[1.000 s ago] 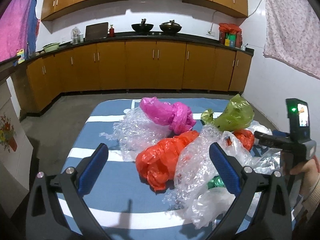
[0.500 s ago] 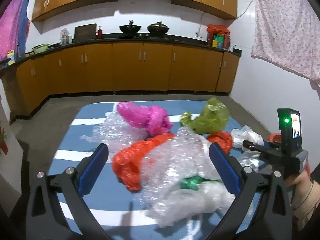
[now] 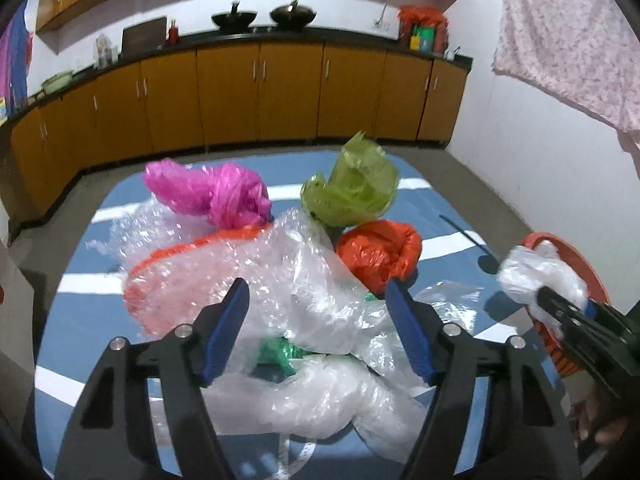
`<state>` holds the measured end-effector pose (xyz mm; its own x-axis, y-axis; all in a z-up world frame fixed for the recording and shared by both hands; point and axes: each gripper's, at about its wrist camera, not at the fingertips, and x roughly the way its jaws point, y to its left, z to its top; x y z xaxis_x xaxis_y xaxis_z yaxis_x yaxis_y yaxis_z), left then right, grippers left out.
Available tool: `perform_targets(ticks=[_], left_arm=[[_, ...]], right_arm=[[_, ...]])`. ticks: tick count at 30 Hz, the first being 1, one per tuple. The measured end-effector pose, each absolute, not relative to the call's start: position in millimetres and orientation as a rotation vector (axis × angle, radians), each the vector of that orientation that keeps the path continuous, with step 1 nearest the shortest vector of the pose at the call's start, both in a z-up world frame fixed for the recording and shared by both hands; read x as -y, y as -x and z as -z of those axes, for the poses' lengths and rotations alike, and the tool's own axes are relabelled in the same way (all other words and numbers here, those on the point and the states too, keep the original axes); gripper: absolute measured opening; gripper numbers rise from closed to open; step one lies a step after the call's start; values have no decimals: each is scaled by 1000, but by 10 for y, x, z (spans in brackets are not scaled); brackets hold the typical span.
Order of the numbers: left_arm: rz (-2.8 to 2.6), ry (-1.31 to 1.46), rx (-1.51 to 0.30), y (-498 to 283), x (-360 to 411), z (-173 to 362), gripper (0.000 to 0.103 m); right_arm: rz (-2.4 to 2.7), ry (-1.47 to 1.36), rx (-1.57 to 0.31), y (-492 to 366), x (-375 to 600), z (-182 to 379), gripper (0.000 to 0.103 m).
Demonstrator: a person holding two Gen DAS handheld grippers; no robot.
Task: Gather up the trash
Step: 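Grasp clear plastic with the left tool while the right tool holds the white bag, then carry both bags over the basket and open both tools to drop them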
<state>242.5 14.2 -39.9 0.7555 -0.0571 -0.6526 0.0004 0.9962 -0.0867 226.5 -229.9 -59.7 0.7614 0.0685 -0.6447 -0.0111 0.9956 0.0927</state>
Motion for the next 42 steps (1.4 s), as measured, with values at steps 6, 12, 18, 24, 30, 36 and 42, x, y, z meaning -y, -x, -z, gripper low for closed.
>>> perform_targets(ticks=[6, 12, 18, 24, 30, 36, 42], left_arm=[[42, 91, -779, -2542, -143, 559, 41], [70, 121, -761, -2477, -211, 523, 27], [83, 131, -727, -2368, -229, 399, 25], [103, 137, -679, -2262, -228, 189, 25], [142, 128, -637, -2172, -69, -31, 25], [200, 110, -616, -2113, 255, -155, 25], [269, 83, -613, -2118, 640, -177, 25]], right_arm=[[-41, -102, -705, -2205, 2359, 604, 41], [-47, -113, -694, -2139, 2379, 569, 41], [-53, -119, -666, -2044, 2367, 469, 41], [-55, -124, -635, -1939, 2382, 360, 41], [-45, -120, -608, -1835, 2437, 288, 41], [0, -122, -581, -1708, 2629, 222, 41], [71, -127, -557, -1591, 2895, 183, 41]])
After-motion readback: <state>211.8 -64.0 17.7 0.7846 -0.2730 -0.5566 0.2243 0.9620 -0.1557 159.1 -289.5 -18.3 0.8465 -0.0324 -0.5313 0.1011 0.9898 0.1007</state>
